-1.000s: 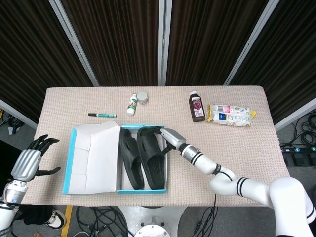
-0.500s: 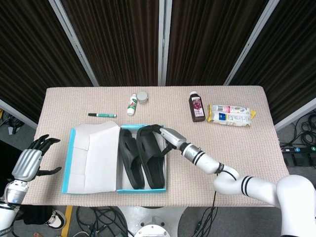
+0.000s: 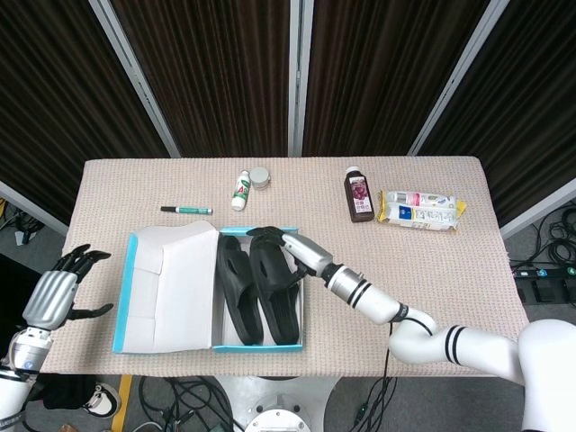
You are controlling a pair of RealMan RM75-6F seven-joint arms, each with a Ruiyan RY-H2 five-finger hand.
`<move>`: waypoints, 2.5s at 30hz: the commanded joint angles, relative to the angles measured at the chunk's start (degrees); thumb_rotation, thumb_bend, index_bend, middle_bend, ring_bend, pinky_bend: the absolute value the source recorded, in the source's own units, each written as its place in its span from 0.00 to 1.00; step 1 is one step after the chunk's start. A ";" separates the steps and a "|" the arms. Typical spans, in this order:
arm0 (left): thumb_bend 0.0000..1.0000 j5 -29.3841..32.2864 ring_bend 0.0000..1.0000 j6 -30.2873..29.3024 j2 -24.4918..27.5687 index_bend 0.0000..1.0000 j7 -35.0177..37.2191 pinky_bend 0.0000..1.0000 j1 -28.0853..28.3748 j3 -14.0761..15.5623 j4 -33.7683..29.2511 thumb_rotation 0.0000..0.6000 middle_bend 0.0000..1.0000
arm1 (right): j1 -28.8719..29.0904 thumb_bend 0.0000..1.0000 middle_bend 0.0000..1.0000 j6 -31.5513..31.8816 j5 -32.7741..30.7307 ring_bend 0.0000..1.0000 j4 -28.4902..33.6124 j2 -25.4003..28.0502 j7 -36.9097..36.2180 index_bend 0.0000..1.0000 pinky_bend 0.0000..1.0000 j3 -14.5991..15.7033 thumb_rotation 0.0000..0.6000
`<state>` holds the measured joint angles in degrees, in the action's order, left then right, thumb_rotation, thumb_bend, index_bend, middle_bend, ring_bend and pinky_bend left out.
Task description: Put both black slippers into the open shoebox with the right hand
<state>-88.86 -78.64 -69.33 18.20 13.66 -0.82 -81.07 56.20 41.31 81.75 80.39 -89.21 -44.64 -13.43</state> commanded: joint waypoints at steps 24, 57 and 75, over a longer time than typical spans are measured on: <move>0.00 0.06 0.09 -0.24 -0.09 0.21 0.98 0.18 -0.35 0.11 0.93 1.00 0.21 | 0.47 0.00 0.26 -0.38 0.69 0.08 -3.79 -3.75 -1.87 0.11 0.20 1.92 1.00; 0.00 -0.02 0.09 -1.59 -0.05 0.21 -4.67 0.18 0.60 -1.72 -0.72 1.00 0.21 | -34.21 0.23 0.02 40.55 -6.08 0.00 13.47 19.28 60.67 0.08 0.00 11.14 1.00; 0.00 -0.10 0.09 -2.61 -1.54 0.21 -10.03 0.18 0.28 -1.60 -0.76 1.00 0.21 | -40.93 0.21 0.01 40.92 0.45 0.00 6.96 15.93 58.30 0.02 0.00 15.65 1.00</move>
